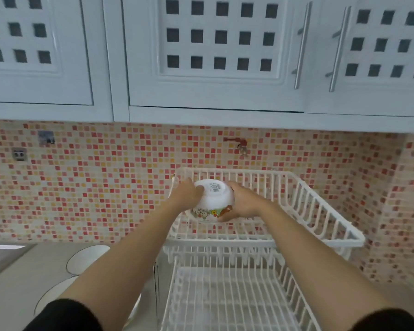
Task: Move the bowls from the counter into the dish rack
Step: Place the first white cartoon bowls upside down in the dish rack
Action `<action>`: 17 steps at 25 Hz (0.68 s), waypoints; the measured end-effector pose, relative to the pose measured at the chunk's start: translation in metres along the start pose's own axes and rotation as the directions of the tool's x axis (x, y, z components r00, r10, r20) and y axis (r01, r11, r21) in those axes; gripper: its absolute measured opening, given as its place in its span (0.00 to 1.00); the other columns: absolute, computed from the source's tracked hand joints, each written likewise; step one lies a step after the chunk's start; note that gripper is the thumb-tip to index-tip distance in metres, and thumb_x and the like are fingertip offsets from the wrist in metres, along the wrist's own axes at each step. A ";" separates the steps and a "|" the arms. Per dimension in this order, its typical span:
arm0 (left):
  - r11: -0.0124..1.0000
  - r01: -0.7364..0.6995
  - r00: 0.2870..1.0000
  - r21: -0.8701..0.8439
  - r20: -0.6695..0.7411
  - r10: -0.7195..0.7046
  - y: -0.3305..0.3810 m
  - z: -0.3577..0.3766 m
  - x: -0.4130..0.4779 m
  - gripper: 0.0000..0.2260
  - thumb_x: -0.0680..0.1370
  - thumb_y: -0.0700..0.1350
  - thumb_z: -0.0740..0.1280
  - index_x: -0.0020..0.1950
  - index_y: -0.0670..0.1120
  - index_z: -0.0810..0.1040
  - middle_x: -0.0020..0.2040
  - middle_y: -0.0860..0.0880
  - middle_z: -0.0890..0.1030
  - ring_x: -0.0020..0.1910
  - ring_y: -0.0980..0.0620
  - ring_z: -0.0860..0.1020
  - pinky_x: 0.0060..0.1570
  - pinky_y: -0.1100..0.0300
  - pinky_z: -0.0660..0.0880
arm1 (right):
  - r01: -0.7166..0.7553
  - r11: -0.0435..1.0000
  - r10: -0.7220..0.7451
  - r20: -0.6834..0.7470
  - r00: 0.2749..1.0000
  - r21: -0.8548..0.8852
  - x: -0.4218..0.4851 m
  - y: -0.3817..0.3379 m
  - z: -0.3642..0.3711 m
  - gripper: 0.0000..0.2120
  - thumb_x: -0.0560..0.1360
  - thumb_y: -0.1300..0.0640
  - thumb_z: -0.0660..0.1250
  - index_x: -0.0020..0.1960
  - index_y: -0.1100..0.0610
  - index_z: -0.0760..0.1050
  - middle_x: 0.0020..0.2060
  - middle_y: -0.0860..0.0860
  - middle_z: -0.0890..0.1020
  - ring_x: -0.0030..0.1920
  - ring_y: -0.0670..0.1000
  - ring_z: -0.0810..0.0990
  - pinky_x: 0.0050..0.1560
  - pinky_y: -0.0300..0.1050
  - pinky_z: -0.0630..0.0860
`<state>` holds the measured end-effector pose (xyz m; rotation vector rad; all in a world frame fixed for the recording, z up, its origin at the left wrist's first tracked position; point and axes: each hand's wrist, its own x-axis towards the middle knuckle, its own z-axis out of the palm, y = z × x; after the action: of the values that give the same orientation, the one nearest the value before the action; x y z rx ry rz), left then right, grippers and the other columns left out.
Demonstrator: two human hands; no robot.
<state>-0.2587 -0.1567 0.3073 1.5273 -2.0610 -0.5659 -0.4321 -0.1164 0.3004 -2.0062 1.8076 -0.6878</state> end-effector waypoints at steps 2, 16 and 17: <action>0.997 -0.011 1.000 0.072 0.024 0.009 -0.004 0.006 0.004 0.23 0.82 0.49 0.51 0.71 0.36 0.64 0.64 0.35 0.74 0.61 0.39 0.75 0.59 0.51 0.71 | -0.023 0.997 0.027 0.061 0.998 -0.070 0.009 0.009 0.005 0.51 0.59 0.48 0.81 0.75 0.51 0.57 0.70 0.49 0.69 0.67 0.54 0.70 0.66 0.52 0.69; 0.961 -0.010 1.000 0.276 0.026 0.003 -0.001 0.021 0.002 0.24 0.82 0.53 0.50 0.71 0.37 0.64 0.69 0.36 0.70 0.67 0.38 0.70 0.64 0.49 0.67 | -0.047 0.952 0.070 0.063 0.996 -0.301 0.019 0.018 0.019 0.49 0.65 0.39 0.75 0.75 0.55 0.53 0.65 0.55 0.72 0.60 0.56 0.75 0.54 0.49 0.73; 0.961 -0.001 1.000 0.276 0.023 -0.006 -0.002 0.023 0.003 0.24 0.82 0.53 0.50 0.70 0.36 0.65 0.68 0.36 0.71 0.67 0.38 0.70 0.63 0.49 0.67 | -0.055 0.951 0.078 0.065 0.995 -0.305 0.019 0.017 0.020 0.49 0.65 0.39 0.75 0.75 0.55 0.53 0.64 0.55 0.72 0.59 0.56 0.75 0.54 0.49 0.73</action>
<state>-0.2718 -0.1594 0.2886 1.6834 -2.2309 -0.3059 -0.4338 -0.1387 0.2766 -2.1135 2.0251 -0.3224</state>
